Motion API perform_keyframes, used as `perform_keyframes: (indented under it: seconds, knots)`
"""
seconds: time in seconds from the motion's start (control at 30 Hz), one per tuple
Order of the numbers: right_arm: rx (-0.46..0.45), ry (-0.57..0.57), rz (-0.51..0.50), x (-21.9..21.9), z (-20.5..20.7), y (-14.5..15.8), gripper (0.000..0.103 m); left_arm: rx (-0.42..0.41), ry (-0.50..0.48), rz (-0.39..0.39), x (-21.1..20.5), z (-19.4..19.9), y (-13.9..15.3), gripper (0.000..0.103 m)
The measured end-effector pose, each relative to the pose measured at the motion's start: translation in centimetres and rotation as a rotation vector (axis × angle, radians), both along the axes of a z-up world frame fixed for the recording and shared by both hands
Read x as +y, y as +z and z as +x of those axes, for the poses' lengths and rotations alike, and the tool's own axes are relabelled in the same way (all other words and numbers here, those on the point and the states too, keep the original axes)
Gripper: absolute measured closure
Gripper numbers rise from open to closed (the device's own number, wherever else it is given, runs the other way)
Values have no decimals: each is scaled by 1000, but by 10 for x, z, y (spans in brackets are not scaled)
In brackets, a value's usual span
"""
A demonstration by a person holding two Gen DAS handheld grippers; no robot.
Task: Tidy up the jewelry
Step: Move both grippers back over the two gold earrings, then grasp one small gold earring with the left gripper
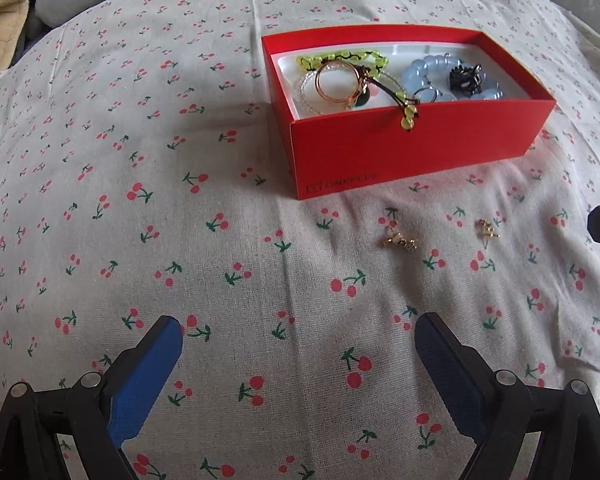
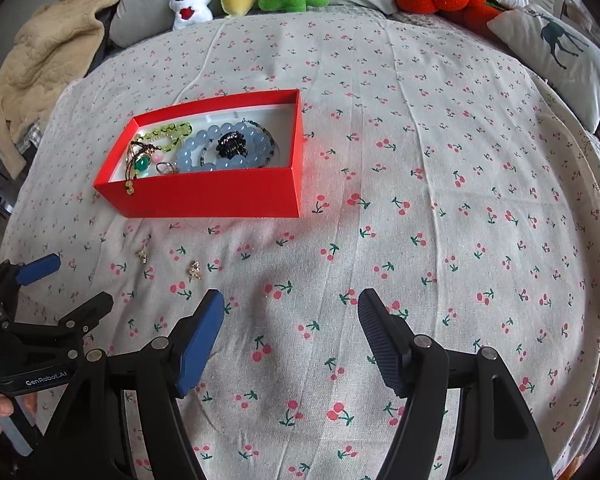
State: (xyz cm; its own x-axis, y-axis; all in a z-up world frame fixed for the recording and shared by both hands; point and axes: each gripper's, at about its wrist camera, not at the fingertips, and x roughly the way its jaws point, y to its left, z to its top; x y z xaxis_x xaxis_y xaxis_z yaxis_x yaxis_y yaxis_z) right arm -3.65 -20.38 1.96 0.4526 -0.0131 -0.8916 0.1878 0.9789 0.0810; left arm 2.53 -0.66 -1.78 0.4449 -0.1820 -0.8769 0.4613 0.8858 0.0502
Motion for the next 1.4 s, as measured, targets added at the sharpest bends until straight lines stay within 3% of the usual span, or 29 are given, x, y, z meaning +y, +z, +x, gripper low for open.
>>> perform_keyframes:
  seconds: [0.33,0.5,0.57,0.63,1.0,1.13,1.23,1.4]
  knots:
    - [54,55,-45,10,-5,-14,31,12,-75,-67,-18,-6,-12,9]
    - [71,50,-36,4,-7,-21,31,39,-102,-139,-25,-4,-12,27]
    - [75,45,-32,2,-7,-22,31,47,-113,-157,-27,-4,-11,44]
    - [77,41,-26,0,-7,-24,31,60,-110,-177,-29,-2,-12,51]
    - [81,33,-23,-6,-6,-26,31,67,-58,-217,-40,10,-14,68]
    - [83,26,-28,-9,-8,-25,31,60,-30,-213,-40,15,-15,83]
    - [85,22,-28,-10,-9,-25,31,55,-29,-195,-40,16,-14,101]
    - [82,21,-27,-8,-8,-24,31,68,-30,-194,-36,16,-10,101]
